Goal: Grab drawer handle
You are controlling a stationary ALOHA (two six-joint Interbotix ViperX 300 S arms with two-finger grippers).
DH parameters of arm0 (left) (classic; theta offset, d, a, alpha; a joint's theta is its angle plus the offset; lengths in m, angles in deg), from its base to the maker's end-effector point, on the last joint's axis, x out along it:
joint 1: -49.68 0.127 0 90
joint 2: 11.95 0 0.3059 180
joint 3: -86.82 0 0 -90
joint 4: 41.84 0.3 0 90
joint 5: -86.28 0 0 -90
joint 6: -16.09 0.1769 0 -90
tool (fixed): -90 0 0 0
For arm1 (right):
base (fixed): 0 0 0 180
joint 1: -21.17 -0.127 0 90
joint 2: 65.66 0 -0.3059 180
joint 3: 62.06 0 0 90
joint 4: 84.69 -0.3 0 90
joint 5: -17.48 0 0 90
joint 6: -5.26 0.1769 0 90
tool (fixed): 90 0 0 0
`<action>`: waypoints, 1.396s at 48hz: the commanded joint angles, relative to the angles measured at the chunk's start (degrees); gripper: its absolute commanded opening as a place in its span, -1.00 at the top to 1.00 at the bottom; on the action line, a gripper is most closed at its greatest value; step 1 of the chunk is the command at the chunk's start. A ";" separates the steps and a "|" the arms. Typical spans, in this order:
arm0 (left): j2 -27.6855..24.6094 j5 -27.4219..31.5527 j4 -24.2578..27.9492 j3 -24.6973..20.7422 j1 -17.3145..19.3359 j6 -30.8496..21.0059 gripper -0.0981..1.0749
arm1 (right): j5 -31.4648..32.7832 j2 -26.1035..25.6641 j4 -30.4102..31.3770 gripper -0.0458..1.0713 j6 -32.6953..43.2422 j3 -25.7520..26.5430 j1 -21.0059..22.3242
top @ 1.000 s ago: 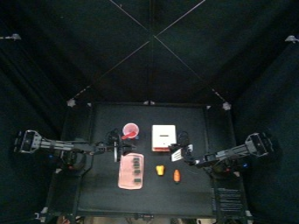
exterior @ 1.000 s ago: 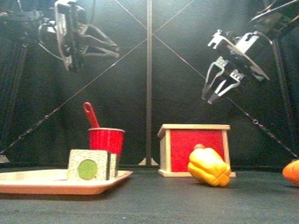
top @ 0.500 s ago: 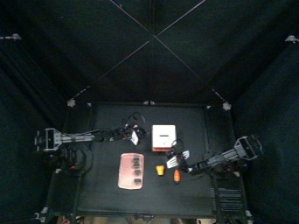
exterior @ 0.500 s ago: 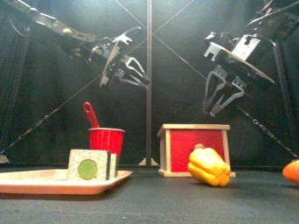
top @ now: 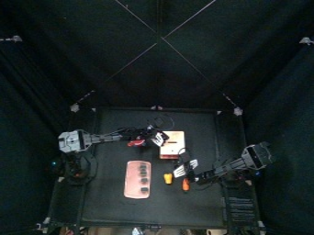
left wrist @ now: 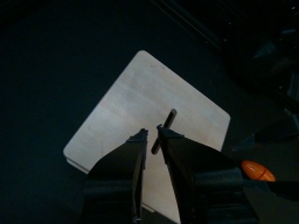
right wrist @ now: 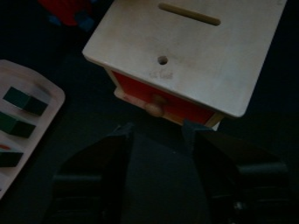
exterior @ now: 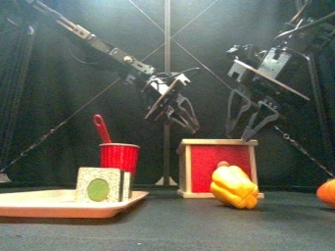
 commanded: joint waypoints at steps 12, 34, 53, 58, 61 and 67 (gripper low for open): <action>-2.20 2.20 0.26 -1.93 1.41 0.00 -0.22 | -3.25 2.99 -1.49 -0.71 -0.18 2.99 2.90; -2.37 2.20 0.18 -1.76 1.41 0.00 -0.22 | -2.37 7.12 -4.31 -0.71 -0.18 6.94 7.03; -2.37 2.29 0.18 -1.76 1.32 0.00 -0.22 | 1.49 11.51 -5.98 -0.70 -0.44 10.81 8.17; -2.37 2.29 0.18 -1.67 1.23 0.09 -0.22 | 1.67 12.04 -6.15 -0.70 -0.62 11.16 8.44; -2.37 2.20 0.09 -1.67 1.23 0.09 -0.22 | 1.67 12.04 -6.15 -0.70 -0.44 11.16 8.70; -2.46 2.29 0.09 -1.58 1.23 0.00 -0.22 | 1.76 12.04 -6.15 -0.64 -0.26 10.90 8.88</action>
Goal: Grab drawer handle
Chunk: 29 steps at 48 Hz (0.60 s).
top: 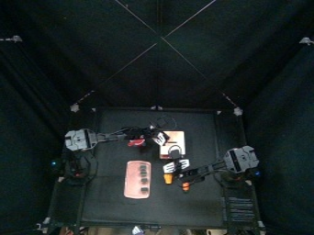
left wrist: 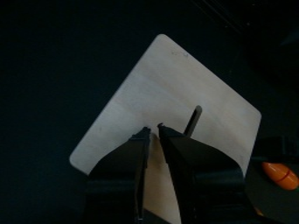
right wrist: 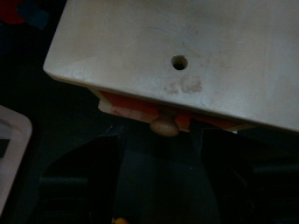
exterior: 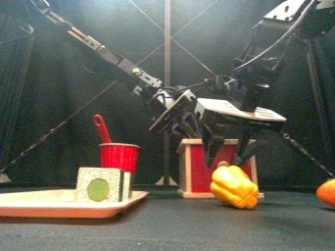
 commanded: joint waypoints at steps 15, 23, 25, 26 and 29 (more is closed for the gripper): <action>0.26 0.18 0.00 -0.62 0.26 0.09 -0.22 | 0.09 0.53 -1.23 -0.25 -0.44 1.05 1.32; 0.26 0.18 0.00 -0.62 0.18 0.09 -0.22 | 0.09 0.88 -1.32 -0.16 -0.53 1.32 1.58; 0.26 0.18 0.00 -0.62 0.18 0.09 -0.22 | 0.09 0.97 -1.23 -0.14 -0.53 1.32 1.58; 0.26 0.18 0.00 -0.53 0.18 0.09 -0.22 | 0.09 0.97 -1.23 -0.13 -0.53 1.32 1.49; 0.26 0.18 0.00 -0.44 0.18 0.09 -0.22 | 0.09 0.97 -1.23 -0.11 -0.53 1.32 1.49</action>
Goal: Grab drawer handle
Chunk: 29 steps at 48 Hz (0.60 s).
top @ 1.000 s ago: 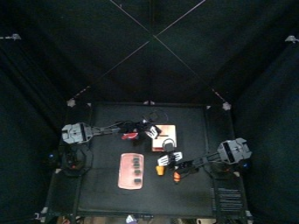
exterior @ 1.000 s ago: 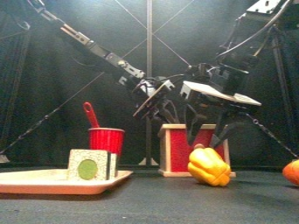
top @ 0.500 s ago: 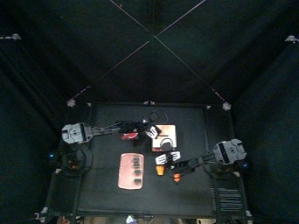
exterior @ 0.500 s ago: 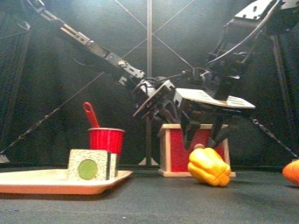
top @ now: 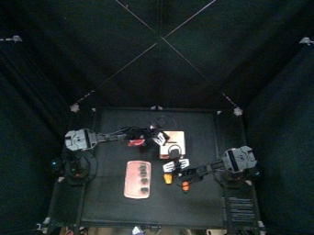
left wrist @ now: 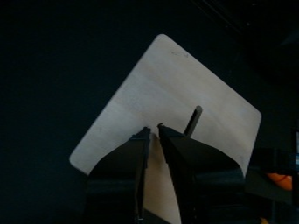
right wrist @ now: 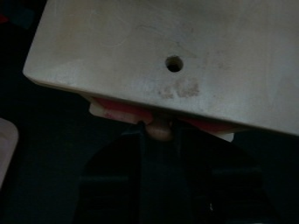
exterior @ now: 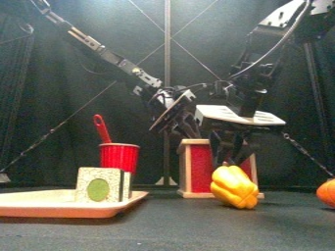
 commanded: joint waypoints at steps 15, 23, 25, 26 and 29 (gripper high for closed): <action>0.26 0.18 0.18 -0.53 0.18 0.09 -0.22 | -0.18 -0.79 -0.09 0.09 0.00 0.70 0.70; 0.26 0.26 0.18 -0.53 0.18 0.18 -0.22 | -0.18 -0.70 -0.09 0.10 -0.09 0.70 0.70; 0.26 0.18 0.18 -0.44 0.18 0.18 -0.22 | -0.18 -0.79 -0.09 0.10 -0.09 0.70 0.79; 0.26 0.18 0.18 -0.53 0.18 0.18 -0.22 | -0.18 -0.79 -0.09 0.10 -0.09 0.70 0.70; 0.26 0.26 0.18 -0.53 0.18 0.09 -0.22 | -0.18 -0.79 -0.09 0.10 -0.18 0.70 0.70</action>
